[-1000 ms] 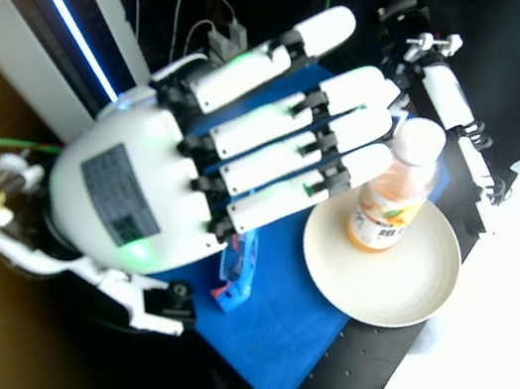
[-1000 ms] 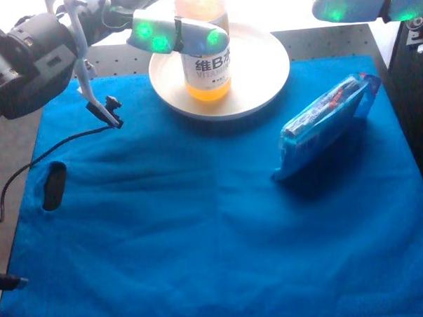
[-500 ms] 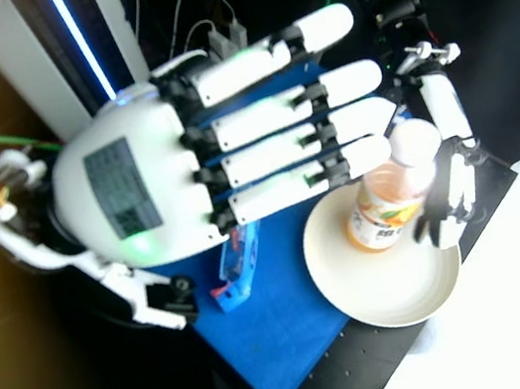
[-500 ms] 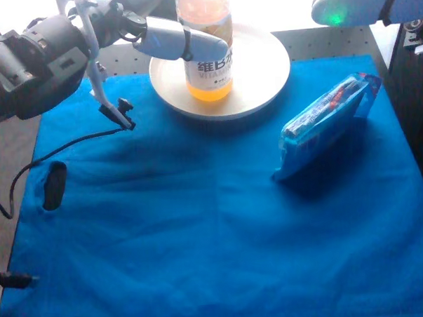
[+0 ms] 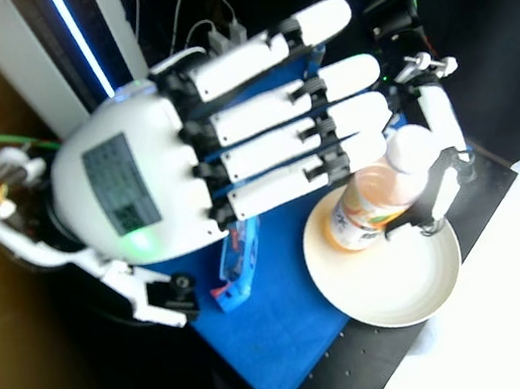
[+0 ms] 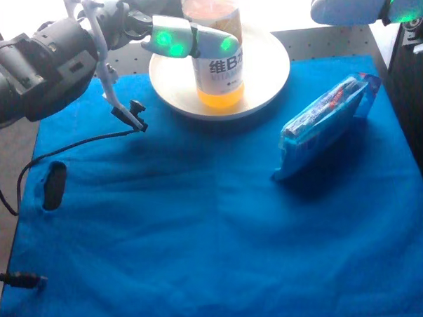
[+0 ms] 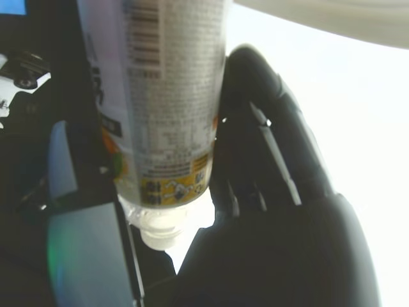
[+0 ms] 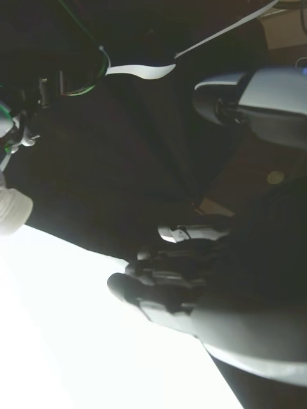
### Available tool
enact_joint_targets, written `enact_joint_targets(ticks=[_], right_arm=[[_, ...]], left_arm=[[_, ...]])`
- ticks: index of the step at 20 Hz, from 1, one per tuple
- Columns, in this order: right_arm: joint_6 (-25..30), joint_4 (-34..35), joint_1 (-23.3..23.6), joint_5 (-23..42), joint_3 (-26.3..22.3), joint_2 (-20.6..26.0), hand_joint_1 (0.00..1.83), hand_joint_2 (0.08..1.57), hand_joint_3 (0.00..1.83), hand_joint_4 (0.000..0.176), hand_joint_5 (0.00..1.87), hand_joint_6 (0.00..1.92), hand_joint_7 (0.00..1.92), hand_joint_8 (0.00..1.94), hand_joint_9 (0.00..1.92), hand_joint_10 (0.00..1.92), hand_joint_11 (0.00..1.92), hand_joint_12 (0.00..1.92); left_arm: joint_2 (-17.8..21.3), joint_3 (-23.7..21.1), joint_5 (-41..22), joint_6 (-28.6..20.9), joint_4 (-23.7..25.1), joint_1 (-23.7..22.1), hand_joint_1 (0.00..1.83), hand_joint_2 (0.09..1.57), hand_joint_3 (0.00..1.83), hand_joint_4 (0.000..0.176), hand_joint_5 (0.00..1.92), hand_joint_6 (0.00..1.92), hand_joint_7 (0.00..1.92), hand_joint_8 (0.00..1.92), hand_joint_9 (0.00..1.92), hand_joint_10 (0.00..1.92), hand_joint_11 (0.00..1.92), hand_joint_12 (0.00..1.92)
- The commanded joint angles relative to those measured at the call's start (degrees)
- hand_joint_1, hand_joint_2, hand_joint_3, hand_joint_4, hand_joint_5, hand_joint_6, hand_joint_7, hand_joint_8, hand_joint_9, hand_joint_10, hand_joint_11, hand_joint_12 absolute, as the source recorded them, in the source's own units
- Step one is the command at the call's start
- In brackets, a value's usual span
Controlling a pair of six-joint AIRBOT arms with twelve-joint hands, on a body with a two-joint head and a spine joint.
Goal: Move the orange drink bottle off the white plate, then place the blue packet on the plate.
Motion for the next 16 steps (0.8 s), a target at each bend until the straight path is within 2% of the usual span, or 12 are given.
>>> enact_joint_targets(ticks=[1,2,3,4,6,7,8,9,11,12,13,16], right_arm=[[0.4,3.1,1.0,6.1,-0.1,-0.1,0.71,0.76,0.00,0.125,0.19,0.00,0.17,0.00,0.15,0.00,0.00,0.46],[0.4,3.1,1.0,6.1,-0.1,-0.1,0.71,0.77,0.00,0.126,0.19,0.00,0.18,0.00,0.15,0.00,0.00,0.45],[0.4,3.1,1.0,6.0,-0.1,-0.1,0.69,0.78,0.00,0.133,0.19,0.00,0.18,0.00,0.16,0.00,0.00,0.48],[0.4,3.1,1.0,6.0,-0.1,-0.1,0.67,0.79,0.00,0.138,0.18,0.00,0.17,0.00,0.15,0.00,0.00,0.49],[0.4,3.1,1.0,6.0,-0.1,-0.1,0.65,0.79,0.00,0.137,0.17,0.00,0.17,0.00,0.15,0.00,0.00,0.50],[0.4,3.1,1.0,6.0,-0.1,-0.1,0.66,0.83,0.01,0.130,0.17,0.00,0.16,0.00,0.14,0.00,0.00,0.53],[0.4,3.1,1.0,6.0,-0.1,-0.1,0.66,0.83,0.01,0.130,0.17,0.00,0.16,0.00,0.14,0.00,0.00,0.53],[0.4,3.1,1.0,6.0,-0.1,-0.1,0.67,0.84,0.01,0.130,0.18,0.00,0.15,0.00,0.14,0.00,0.00,0.55],[0.4,3.1,1.0,6.0,-0.2,-0.1,0.67,0.86,0.00,0.136,0.20,0.00,0.17,0.00,0.16,0.00,0.00,0.62],[0.4,3.1,1.0,6.0,-0.2,0.0,0.67,0.85,0.00,0.138,0.19,0.00,0.17,0.00,0.17,0.00,0.00,0.67],[0.4,3.1,1.0,6.0,-0.2,0.1,0.65,0.85,0.00,0.140,0.19,0.00,0.16,0.00,0.17,0.00,0.00,0.68],[0.4,3.3,1.0,6.0,-0.3,0.3,0.65,0.84,0.00,0.139,0.18,0.00,0.16,0.00,0.17,0.00,0.00,0.80]], left_arm=[[0.4,0.1,-8.0,-1.6,-3.3,-0.8,1.10,1.13,0.00,0.000,0.97,0.95,0.76,0.85,0.49,0.95,0.13,1.73],[0.6,0.0,-8.5,-1.8,-3.4,-0.9,1.19,1.13,0.00,0.000,0.98,0.89,0.90,1.10,0.77,0.67,0.41,1.47],[1.5,-0.9,-9.8,-2.1,-3.5,-1.2,1.21,1.13,0.00,0.000,0.89,1.05,1.01,1.01,1.09,0.30,0.81,1.08],[3.3,-2.8,-11.4,-2.1,-3.4,-1.6,1.21,1.14,0.00,0.000,0.85,1.15,1.01,0.98,1.15,0.16,0.90,0.90],[5.2,-4.8,-13.0,-2.1,-2.7,-2.1,1.20,1.15,0.00,0.000,0.84,1.15,0.99,1.02,1.15,0.09,0.86,0.87],[6.5,-6.2,-13.9,-2.0,-2.0,-2.5,1.20,1.13,0.00,0.025,0.97,0.98,0.92,1.11,1.11,0.03,0.73,1.03],[7.9,-7.8,-15.0,-1.5,-1.7,-2.6,1.20,1.13,0.00,0.025,0.97,0.98,0.92,1.11,1.11,0.03,0.73,1.03],[9.4,-9.6,-16.2,-0.8,-1.8,-2.6,1.20,1.14,0.00,0.033,0.96,0.99,0.89,1.14,1.09,0.02,0.65,1.13],[11.4,-12.0,-18.3,0.0,-1.9,-2.6,1.20,1.14,0.00,0.027,0.93,1.00,0.92,1.13,1.11,0.02,0.77,1.00],[12.3,-13.0,-19.5,0.1,-1.9,-2.6,1.19,1.15,0.00,0.008,0.90,1.03,0.91,1.18,1.13,0.02,0.75,0.96],[13.4,-14.2,-20.6,0.4,-2.0,-2.6,1.20,1.15,0.00,0.000,0.91,0.98,0.93,1.18,1.16,0.03,0.77,0.91],[17.4,-18.6,-24.1,2.1,-2.9,-2.1,1.22,1.16,0.00,0.000,0.84,1.05,0.96,1.18,1.19,0.03,0.77,0.78]])
